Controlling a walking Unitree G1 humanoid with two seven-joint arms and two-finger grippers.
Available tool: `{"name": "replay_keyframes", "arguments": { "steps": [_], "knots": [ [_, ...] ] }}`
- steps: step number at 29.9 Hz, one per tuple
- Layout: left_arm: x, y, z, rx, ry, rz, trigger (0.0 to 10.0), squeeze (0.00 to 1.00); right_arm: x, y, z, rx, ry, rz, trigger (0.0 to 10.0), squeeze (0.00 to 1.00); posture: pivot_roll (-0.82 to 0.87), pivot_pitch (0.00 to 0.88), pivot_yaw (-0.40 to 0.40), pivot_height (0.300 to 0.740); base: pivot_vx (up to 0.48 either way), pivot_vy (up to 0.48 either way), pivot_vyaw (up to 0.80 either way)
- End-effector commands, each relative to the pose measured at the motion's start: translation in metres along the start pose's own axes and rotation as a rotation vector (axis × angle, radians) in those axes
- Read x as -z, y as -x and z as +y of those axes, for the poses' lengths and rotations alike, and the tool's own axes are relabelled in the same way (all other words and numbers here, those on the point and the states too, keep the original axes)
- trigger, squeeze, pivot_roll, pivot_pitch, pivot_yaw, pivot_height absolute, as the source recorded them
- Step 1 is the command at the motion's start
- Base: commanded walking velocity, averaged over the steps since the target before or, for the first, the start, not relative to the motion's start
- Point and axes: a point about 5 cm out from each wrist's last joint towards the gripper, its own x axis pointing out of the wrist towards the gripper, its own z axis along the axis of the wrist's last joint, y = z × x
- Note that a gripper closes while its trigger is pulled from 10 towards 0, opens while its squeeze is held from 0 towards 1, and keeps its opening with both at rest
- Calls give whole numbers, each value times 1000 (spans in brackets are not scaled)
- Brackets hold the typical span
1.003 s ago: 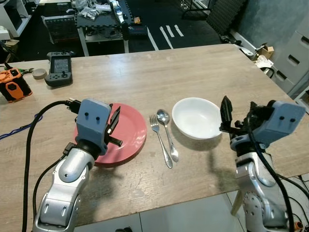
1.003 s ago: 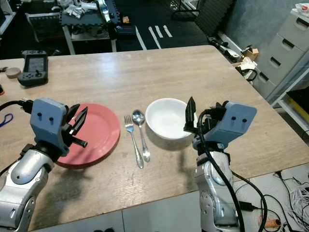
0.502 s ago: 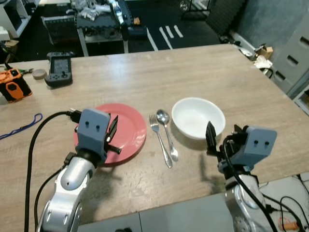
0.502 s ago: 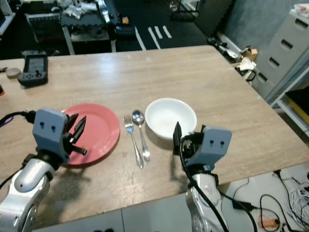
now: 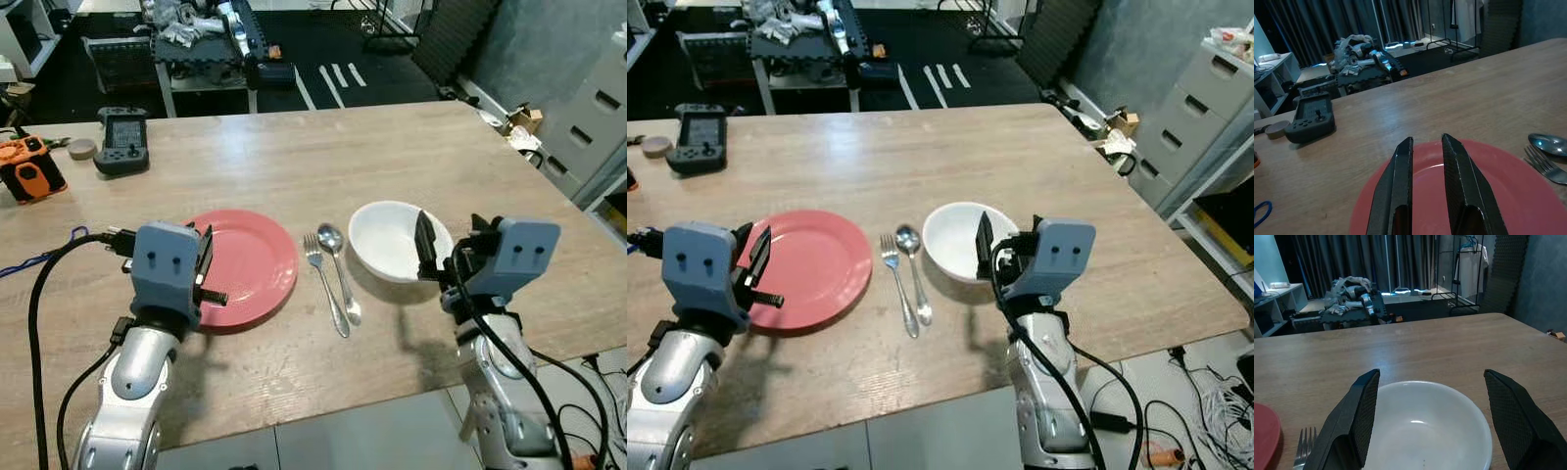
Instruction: Setting the table
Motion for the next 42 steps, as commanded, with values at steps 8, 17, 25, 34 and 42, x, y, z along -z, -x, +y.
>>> {"name": "replay_keyframes", "arguments": {
  "steps": [8,17,25,34,42],
  "knots": [
    [3,-1,-5,20,7,6,10000,0,12,6,-1,28,-40,53,10000,0,1,30,24,740,0,0,-377],
    [3,-3,-8,39,9,2,10000,0,16,6,-10,57,-21,67,10000,0,-4,30,27,740,0,0,-800],
    [-3,-17,-35,237,82,-14,10000,0,22,9,-20,102,4,84,10000,0,-19,15,42,740,0,0,-800],
    [-9,-21,-61,430,115,-30,10000,0,36,17,-32,155,43,130,10000,0,-32,10,52,740,0,0,-800],
    [-7,-24,-68,482,122,-24,10000,0,45,25,-48,215,90,164,10000,0,-48,12,63,740,0,0,-800]
  ]
}}
